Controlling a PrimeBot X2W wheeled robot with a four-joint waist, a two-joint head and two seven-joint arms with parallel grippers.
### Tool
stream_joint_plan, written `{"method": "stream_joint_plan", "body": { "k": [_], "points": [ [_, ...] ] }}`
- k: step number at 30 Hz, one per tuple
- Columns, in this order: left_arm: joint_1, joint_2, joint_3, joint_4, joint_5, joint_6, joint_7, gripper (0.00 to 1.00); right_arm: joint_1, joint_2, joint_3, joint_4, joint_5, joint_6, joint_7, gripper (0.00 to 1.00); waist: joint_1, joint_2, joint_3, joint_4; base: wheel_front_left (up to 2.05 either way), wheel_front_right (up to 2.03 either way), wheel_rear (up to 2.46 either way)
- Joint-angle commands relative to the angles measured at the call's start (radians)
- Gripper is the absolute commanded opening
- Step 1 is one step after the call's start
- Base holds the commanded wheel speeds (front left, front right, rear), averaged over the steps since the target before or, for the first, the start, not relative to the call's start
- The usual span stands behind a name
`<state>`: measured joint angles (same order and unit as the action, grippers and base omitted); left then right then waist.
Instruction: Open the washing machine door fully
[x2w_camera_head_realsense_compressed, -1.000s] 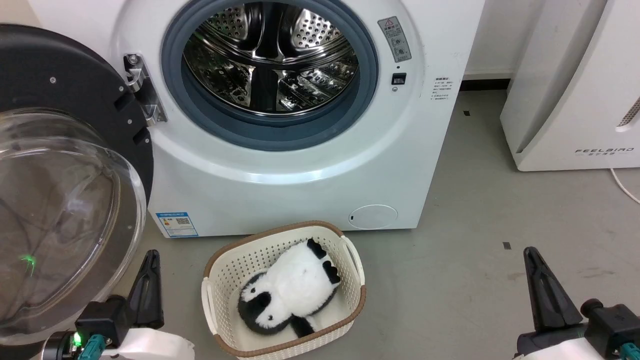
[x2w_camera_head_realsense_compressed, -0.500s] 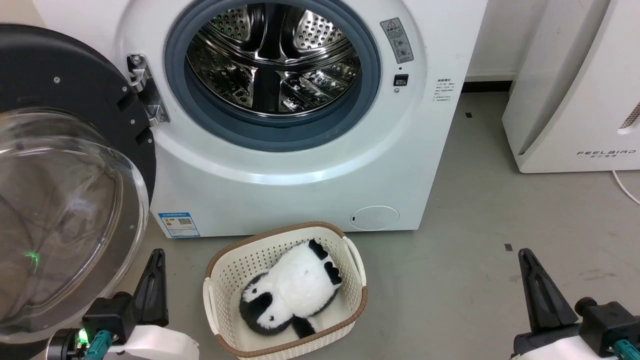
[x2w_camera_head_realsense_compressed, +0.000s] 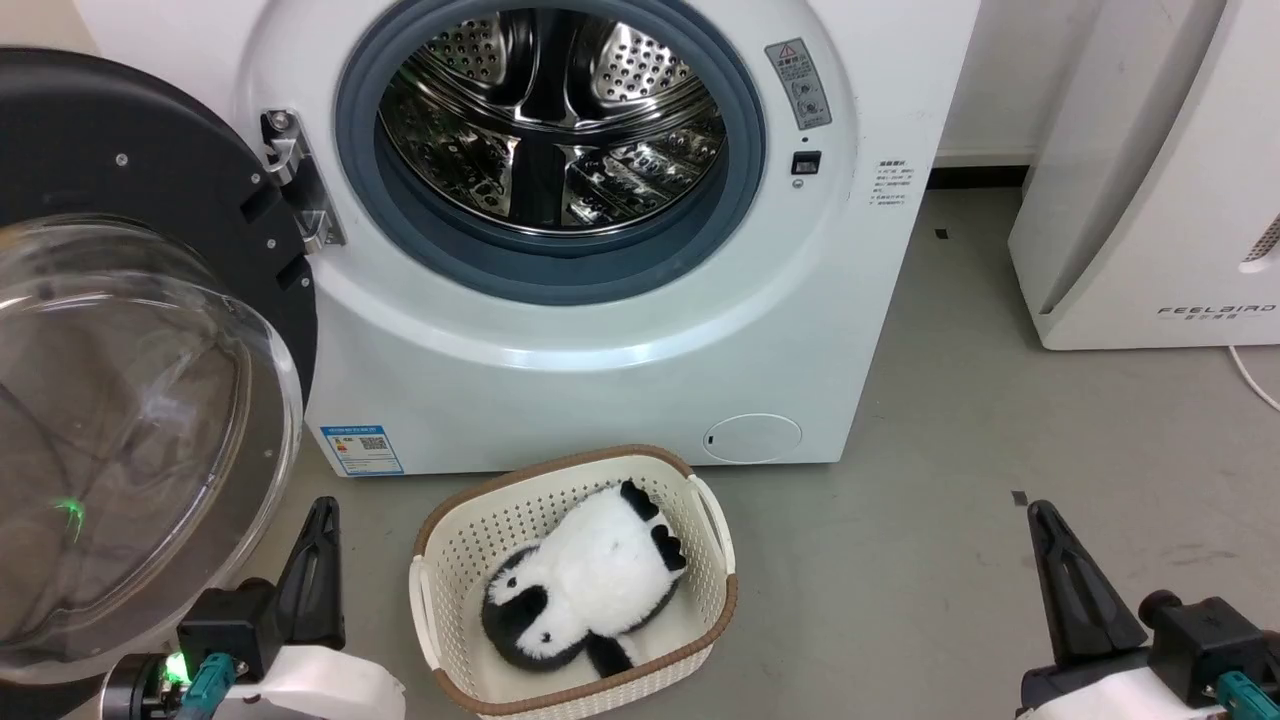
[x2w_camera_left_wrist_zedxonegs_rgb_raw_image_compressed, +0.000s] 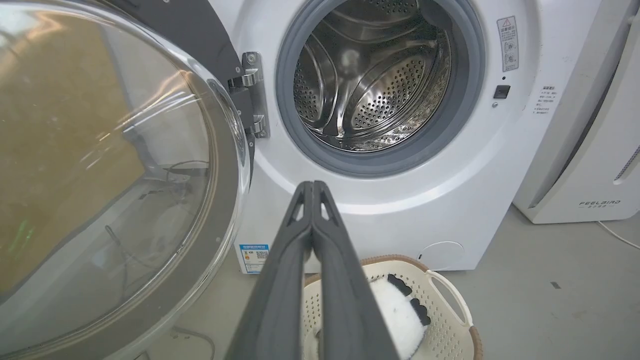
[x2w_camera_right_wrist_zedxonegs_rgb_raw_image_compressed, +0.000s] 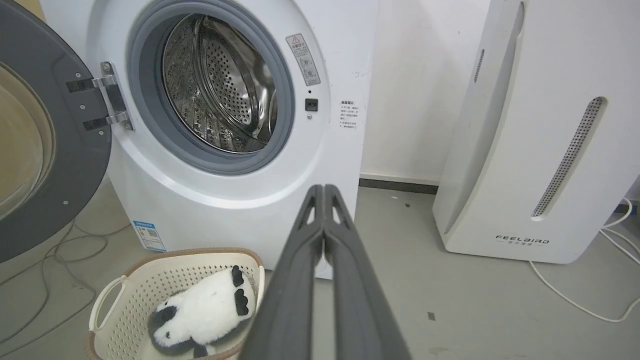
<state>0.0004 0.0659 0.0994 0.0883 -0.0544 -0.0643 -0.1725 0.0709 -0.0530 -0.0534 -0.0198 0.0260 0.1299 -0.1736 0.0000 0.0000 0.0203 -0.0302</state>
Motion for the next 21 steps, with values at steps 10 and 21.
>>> {"method": "stream_joint_plan", "body": {
  "k": [10,21],
  "points": [
    [0.000,-0.006,-0.016,-0.017,0.013,0.012,0.024,0.00,-0.026,0.001,0.009,0.004,-0.010,0.000,0.024,0.00,0.0000,0.0000,-0.003,0.004,0.00,0.00,0.00],
    [0.000,-0.007,-0.028,-0.027,0.018,0.019,0.044,0.00,-0.032,0.001,0.015,0.006,-0.012,0.000,0.045,0.00,0.0000,0.0000,-0.005,0.007,0.00,0.00,0.00]
  ]
}}
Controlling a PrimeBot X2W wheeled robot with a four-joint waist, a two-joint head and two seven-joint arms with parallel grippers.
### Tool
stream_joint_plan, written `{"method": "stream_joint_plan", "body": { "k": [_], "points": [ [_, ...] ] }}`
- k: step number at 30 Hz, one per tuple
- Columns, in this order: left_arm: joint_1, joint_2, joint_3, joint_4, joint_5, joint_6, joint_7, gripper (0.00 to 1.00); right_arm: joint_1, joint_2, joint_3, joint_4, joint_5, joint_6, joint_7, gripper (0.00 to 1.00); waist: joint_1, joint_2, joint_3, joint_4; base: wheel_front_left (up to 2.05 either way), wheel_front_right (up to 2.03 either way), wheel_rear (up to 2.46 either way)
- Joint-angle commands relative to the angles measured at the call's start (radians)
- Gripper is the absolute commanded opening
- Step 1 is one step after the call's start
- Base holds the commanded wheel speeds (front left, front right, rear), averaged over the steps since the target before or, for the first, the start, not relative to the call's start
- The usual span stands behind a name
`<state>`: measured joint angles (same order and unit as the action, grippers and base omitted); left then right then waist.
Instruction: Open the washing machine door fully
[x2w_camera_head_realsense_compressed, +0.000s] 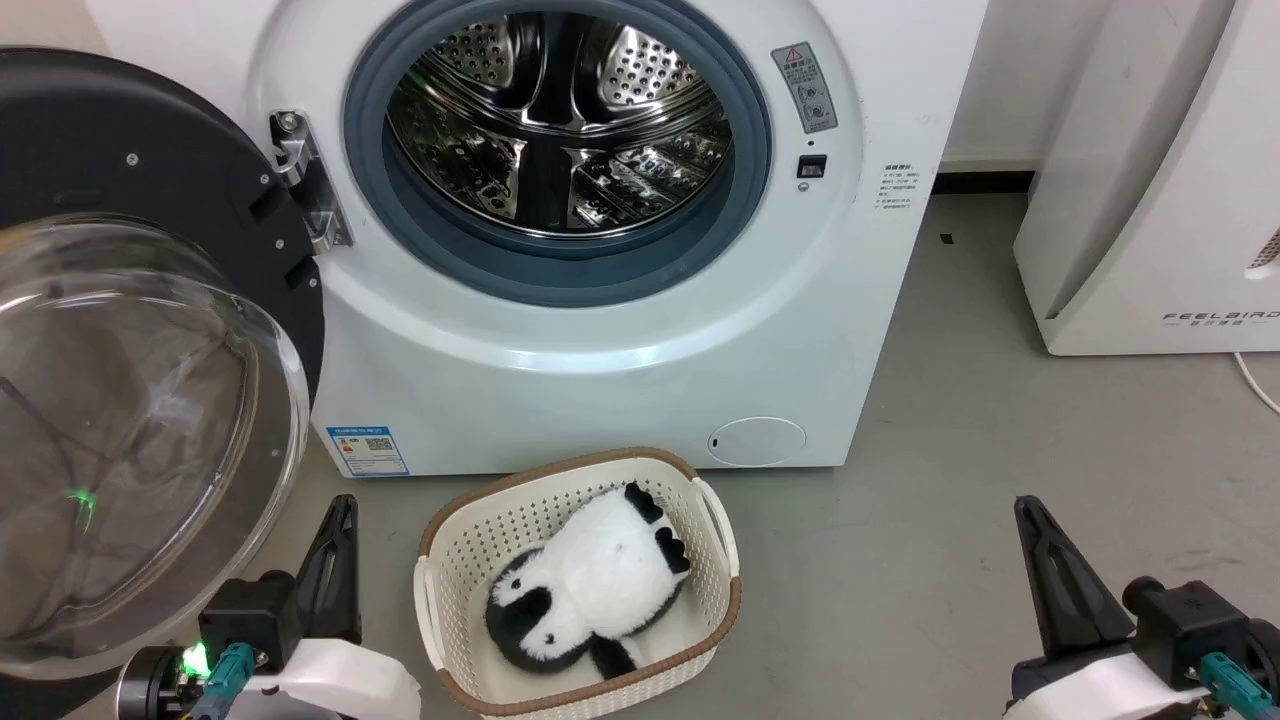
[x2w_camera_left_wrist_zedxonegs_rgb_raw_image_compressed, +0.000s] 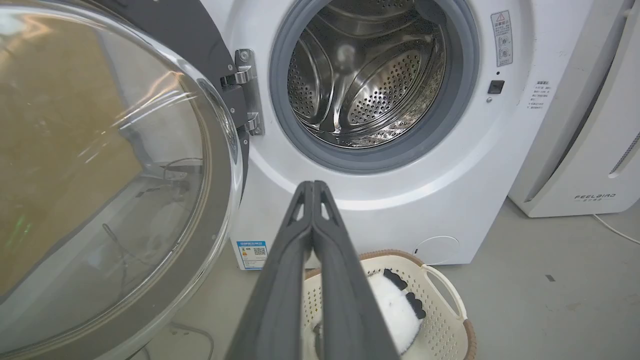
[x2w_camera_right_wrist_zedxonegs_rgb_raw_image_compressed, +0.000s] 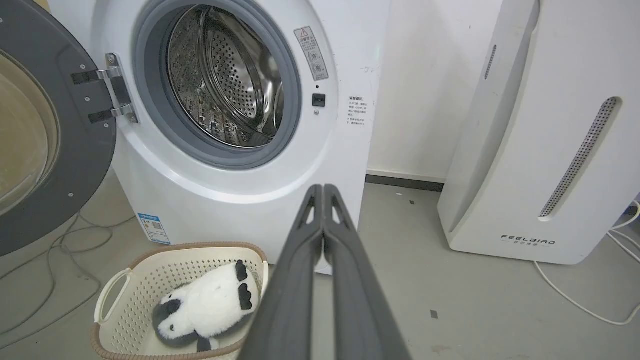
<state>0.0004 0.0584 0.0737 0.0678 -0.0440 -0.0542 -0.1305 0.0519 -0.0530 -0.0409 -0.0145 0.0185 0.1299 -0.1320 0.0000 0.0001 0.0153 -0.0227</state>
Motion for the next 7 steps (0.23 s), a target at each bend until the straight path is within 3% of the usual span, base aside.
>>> {"method": "stream_joint_plan", "body": {
  "k": [1,7],
  "points": [
    [0.000,0.000,-0.003,-0.007,0.008,0.009,0.004,0.00,-0.014,0.001,0.003,0.001,-0.005,0.000,0.005,0.00,0.0000,-0.0001,0.000,0.000,0.00,0.00,0.00],
    [0.000,-0.001,-0.010,-0.013,0.012,0.014,0.017,0.00,-0.018,0.002,0.007,0.002,-0.006,0.000,0.018,0.00,0.0000,-0.0001,-0.002,0.002,0.00,0.00,0.00]
  ]
}}
